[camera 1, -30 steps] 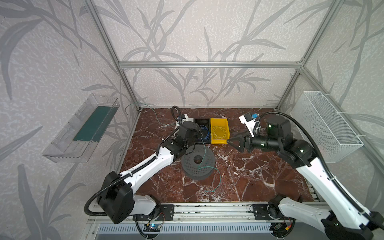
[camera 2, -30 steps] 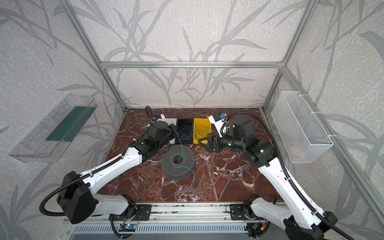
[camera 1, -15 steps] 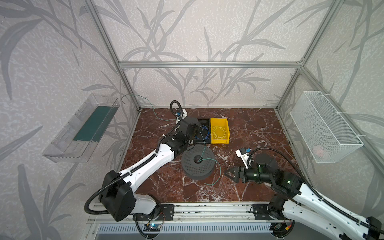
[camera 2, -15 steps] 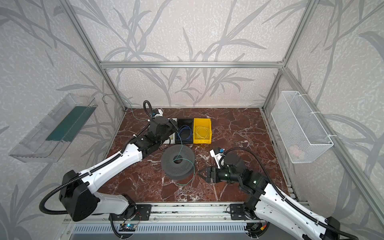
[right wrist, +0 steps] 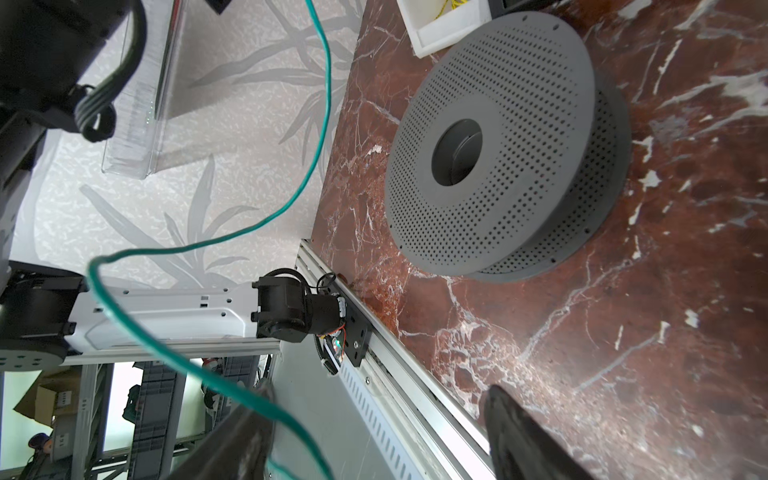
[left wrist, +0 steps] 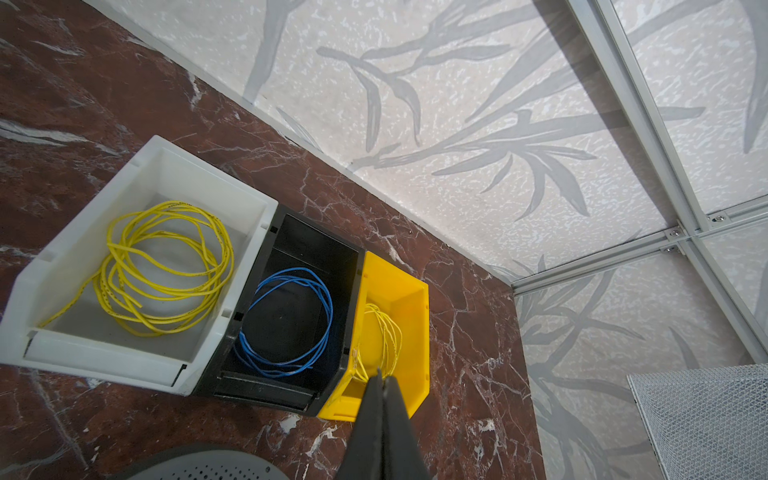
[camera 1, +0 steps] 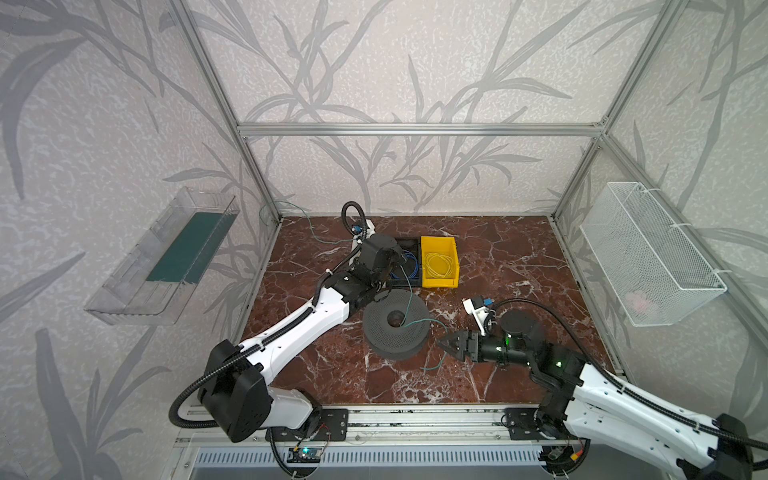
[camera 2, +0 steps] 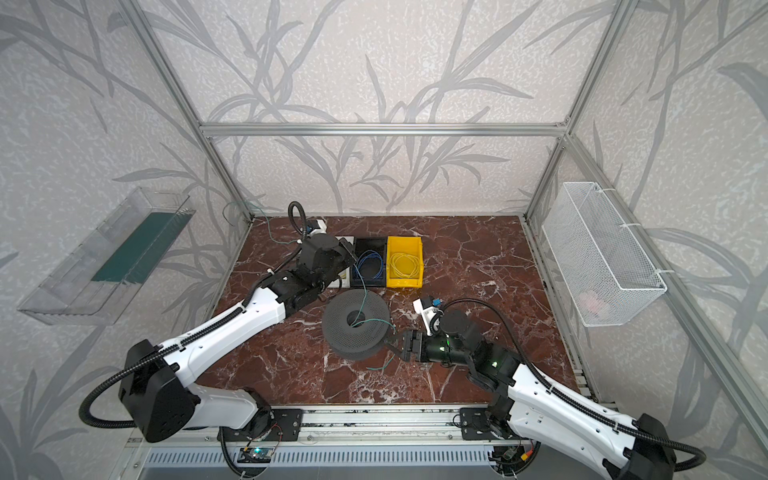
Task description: Wrap the cables
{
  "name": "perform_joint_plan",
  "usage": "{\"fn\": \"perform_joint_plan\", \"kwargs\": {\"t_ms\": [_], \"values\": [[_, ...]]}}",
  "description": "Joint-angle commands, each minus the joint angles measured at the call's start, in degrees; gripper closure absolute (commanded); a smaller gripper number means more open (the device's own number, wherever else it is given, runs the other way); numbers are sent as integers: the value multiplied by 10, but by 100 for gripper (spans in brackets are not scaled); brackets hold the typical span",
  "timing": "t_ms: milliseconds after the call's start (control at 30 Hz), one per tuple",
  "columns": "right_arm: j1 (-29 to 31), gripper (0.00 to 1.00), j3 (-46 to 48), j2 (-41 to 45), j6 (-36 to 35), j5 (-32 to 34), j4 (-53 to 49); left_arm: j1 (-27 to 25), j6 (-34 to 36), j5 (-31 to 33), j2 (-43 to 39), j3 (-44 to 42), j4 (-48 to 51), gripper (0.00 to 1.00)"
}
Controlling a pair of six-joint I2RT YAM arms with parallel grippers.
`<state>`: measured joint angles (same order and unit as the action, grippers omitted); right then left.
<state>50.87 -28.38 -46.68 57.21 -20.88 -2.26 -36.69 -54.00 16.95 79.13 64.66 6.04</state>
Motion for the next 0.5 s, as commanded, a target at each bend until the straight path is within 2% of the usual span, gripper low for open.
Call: {"fn": "perform_joint_plan", "kwargs": {"t_ms": [0,167,267,333,467], "values": [[31,22,6,-31,24,12,68,-2,8,27,-3,18,14,100],[67,24,11,-70,45,33,82,-2,16,33,-4,25,19,100],[74,30,21,-85,62,31,112,-3,19,37,-4,31,21,100],[87,39,23,-92,69,30,122,-2,23,42,-4,35,26,100],[94,74,30,-83,73,54,94,-2,34,47,-3,48,30,100]]}}
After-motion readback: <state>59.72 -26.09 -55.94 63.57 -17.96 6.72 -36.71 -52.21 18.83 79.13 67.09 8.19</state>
